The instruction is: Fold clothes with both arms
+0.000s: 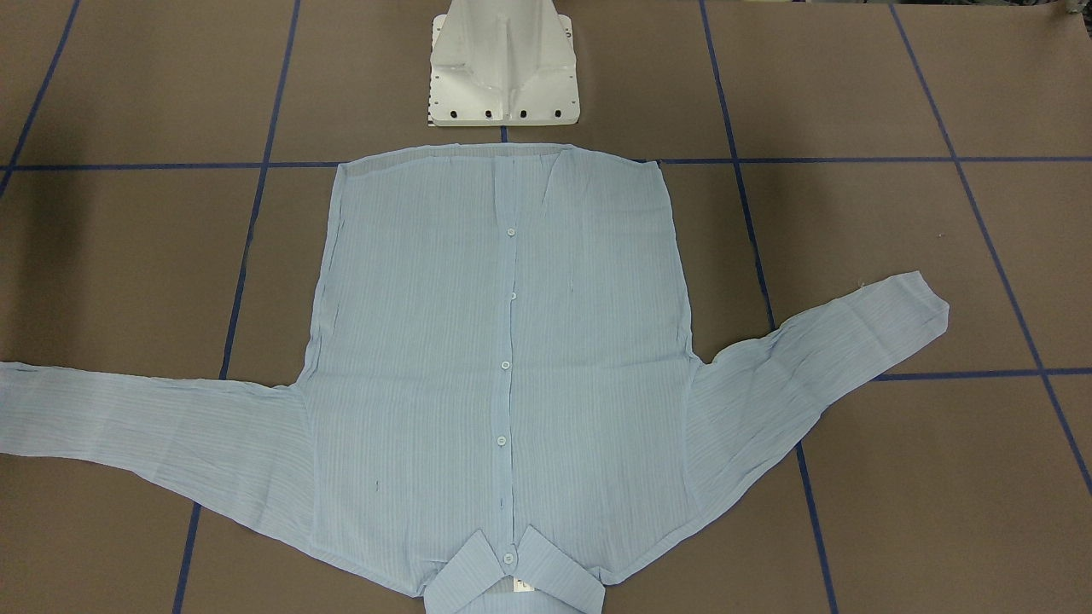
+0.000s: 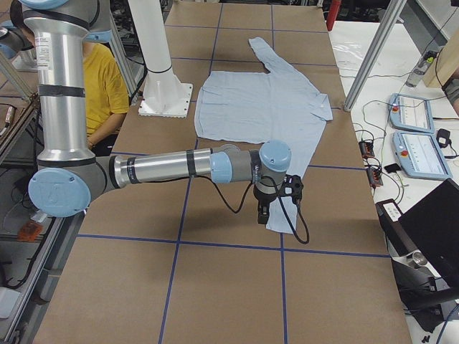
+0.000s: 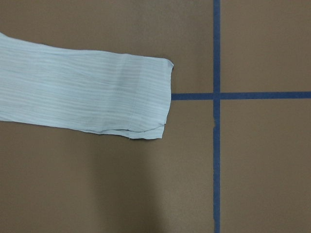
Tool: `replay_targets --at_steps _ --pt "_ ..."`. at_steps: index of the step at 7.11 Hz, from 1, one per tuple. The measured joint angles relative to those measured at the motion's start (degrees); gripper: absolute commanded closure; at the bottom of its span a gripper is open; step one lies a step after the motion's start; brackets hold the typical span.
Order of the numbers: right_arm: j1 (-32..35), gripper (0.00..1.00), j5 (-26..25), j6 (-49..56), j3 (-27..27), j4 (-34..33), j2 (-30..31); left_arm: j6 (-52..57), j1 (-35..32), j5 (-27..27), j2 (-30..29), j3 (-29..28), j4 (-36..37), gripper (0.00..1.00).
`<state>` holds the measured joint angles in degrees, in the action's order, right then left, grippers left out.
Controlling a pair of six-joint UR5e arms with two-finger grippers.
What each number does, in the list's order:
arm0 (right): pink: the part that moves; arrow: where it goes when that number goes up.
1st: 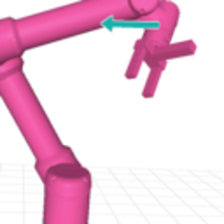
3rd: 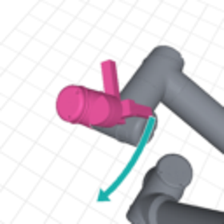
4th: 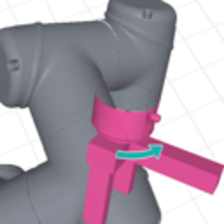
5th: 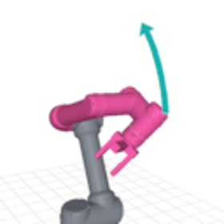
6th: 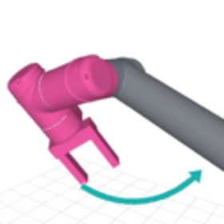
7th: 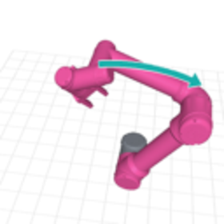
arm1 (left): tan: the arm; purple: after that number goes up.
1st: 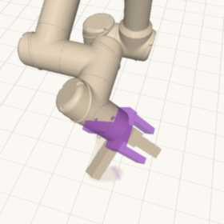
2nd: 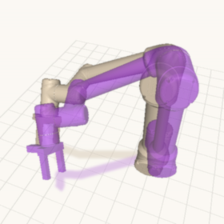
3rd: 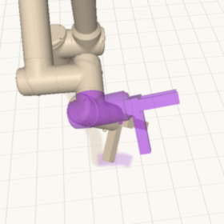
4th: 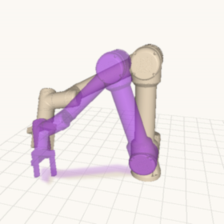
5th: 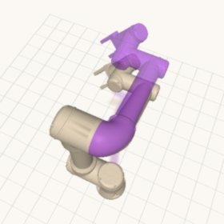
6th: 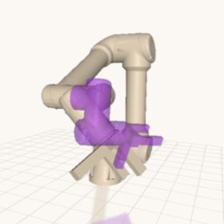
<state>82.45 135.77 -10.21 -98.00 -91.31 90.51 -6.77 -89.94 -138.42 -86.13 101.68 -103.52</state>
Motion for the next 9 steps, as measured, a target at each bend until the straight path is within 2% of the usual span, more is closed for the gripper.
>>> replay_targets --at_steps 2,4,5,9 --pt "-3.18 0.0 1.46 -1.14 5.51 8.55 -0.79 0.0 0.03 -0.01 0.0 0.0 -0.13 0.0" --pt "-6.13 0.0 2.02 -8.02 15.3 18.9 -5.68 -0.06 -0.05 -0.03 0.06 0.38 -0.18 0.0" --pt "-7.26 0.01 2.06 -11.6 18.92 21.9 -7.51 -0.08 -0.09 -0.07 0.07 0.58 -0.18 0.0" --pt "-10.18 0.01 -0.41 -19.73 25.59 25.96 -12.77 -0.09 -0.09 -0.03 0.09 0.41 -0.19 0.0"
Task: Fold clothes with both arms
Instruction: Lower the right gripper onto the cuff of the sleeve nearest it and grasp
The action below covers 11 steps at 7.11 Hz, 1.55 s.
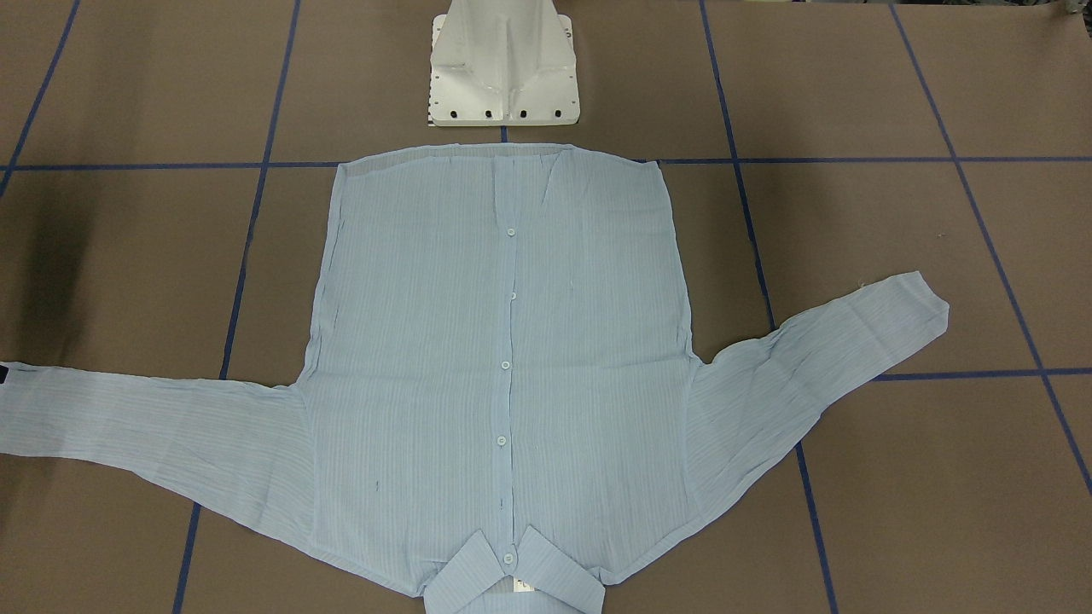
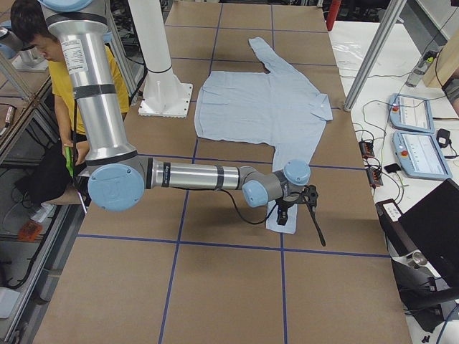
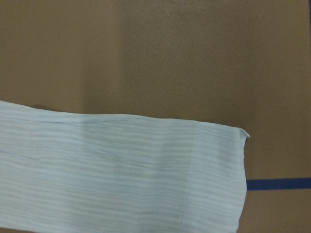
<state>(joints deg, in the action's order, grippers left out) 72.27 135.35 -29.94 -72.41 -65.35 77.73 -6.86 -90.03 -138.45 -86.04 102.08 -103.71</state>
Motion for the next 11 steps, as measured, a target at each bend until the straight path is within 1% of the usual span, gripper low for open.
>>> replay_targets --at_steps 2,4,6,7,8,9,11 --pt "-0.24 0.02 -2.16 -0.45 3.29 0.66 -1.95 0.0 0.03 0.0 0.0 -0.29 0.0 0.0" --pt "-0.28 0.02 -3.14 -0.55 5.91 0.69 -3.53 0.06 0.03 0.0 0.0 -0.43 0.0 0.0" --pt "-0.29 0.05 -3.91 -3.68 6.81 0.7 -4.65 0.03 0.03 -0.02 0.0 -0.43 0.0 0.0" --pt "-0.29 0.05 -5.17 -6.12 7.03 0.84 -5.17 0.03 0.03 -0.02 0.0 -0.41 0.0 0.0" --pt "-0.29 0.06 -6.25 -7.25 7.69 1.54 -5.45 0.04 0.03 -0.03 0.0 -0.37 0.0 0.0" --pt "-0.38 0.1 -6.8 -7.69 8.98 3.02 -5.74 0.04 0.03 0.0 0.0 -0.4 0.0 0.0" --pt "-1.16 0.13 -7.8 -7.98 11.13 4.84 -6.37 0.08 0.03 0.02 0.0 -0.47 -0.06 0.0"
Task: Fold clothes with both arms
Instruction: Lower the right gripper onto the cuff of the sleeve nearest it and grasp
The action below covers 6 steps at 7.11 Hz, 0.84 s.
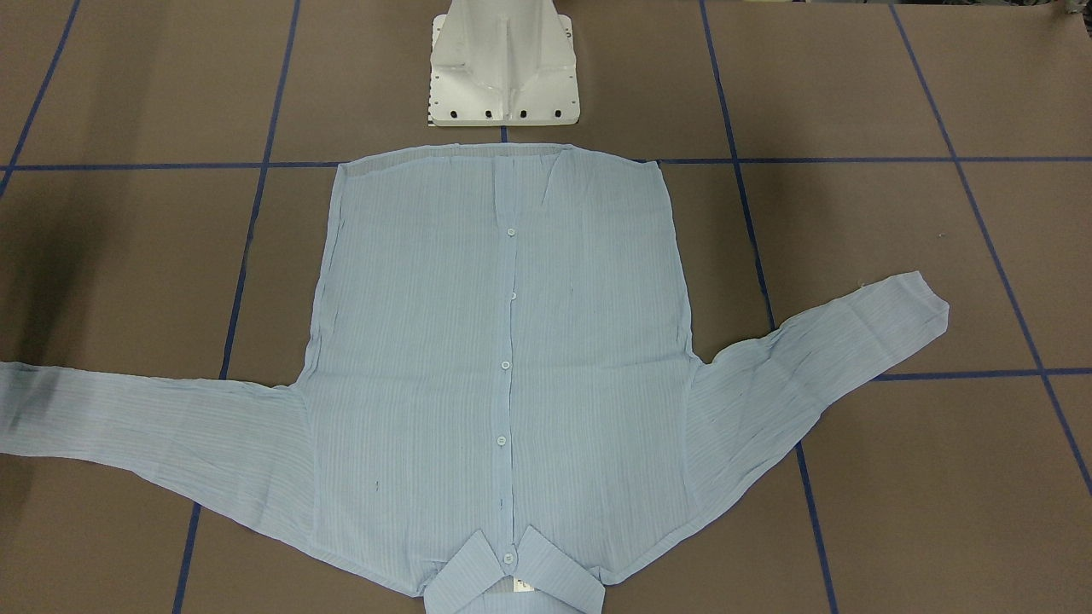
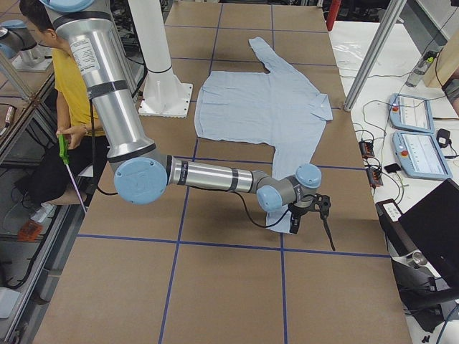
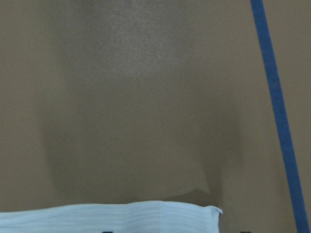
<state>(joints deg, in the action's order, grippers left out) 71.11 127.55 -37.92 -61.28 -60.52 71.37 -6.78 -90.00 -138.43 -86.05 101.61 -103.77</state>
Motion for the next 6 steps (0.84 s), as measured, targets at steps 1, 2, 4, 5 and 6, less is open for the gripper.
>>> replay_targets --at_steps 1,2,4,5,6 --pt "-0.39 0.14 -0.42 -0.03 0.5 0.21 -0.11 0.0 0.0 0.0 0.0 -0.01 -0.02 0.0" --pt "-0.66 0.16 -0.62 -0.04 0.88 0.28 -0.14 -0.01 0.0 -0.02 0.0 0.03 -0.01 0.0" --pt "-0.88 0.61 -0.66 -0.07 1.53 0.31 -0.13 -0.07 -0.01 -0.02 0.0 0.25 0.05 0.0" --pt "-0.9 0.95 -0.65 -0.28 1.63 0.31 -0.04 -0.08 -0.05 -0.02 0.02 0.43 0.05 0.0" --pt "-0.94 1.0 -0.6 -0.84 1.66 0.31 0.01 -0.08 -0.1 -0.04 0.06 0.61 0.05 0.0"
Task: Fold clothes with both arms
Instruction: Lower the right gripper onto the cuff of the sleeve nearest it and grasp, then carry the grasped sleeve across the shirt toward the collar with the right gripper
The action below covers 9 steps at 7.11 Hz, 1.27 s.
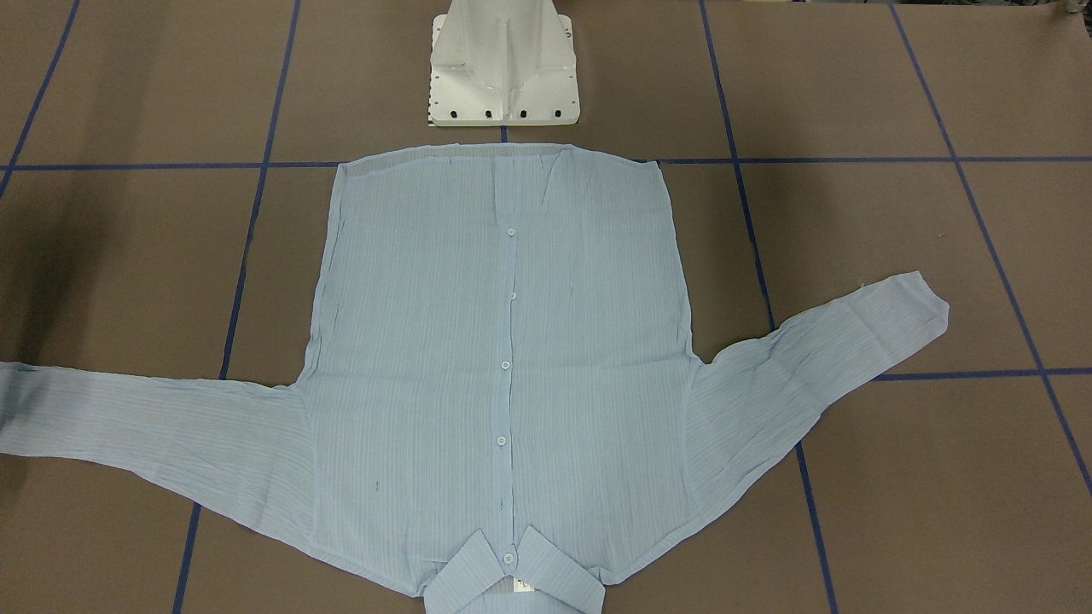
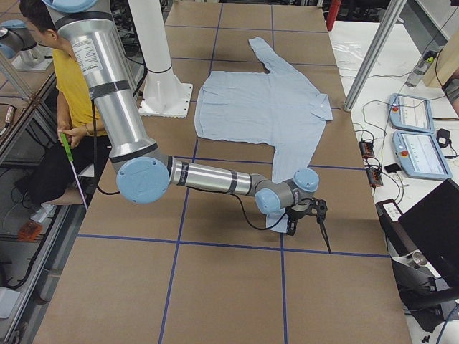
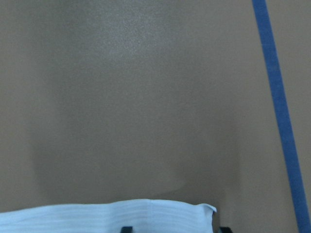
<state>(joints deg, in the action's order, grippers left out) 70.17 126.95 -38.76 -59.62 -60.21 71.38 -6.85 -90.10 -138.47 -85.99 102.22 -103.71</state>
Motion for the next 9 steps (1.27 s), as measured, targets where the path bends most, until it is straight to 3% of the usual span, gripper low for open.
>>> replay_targets --at_steps 4,6,9 --pt "0.19 1.0 1.51 -1.21 -0.93 -0.03 -0.13 0.0 -0.07 0.03 0.03 0.27 0.0 0.0" --pt "0.6 1.0 7.01 -4.38 -5.64 -0.27 -0.36 -0.04 -0.06 -0.04 0.02 0.6 0.0 0.0" --pt "-4.96 1.0 8.98 -24.95 -15.8 -0.46 -3.64 -0.32 -0.03 -1.47 -0.03 1.64 0.0 0.0"
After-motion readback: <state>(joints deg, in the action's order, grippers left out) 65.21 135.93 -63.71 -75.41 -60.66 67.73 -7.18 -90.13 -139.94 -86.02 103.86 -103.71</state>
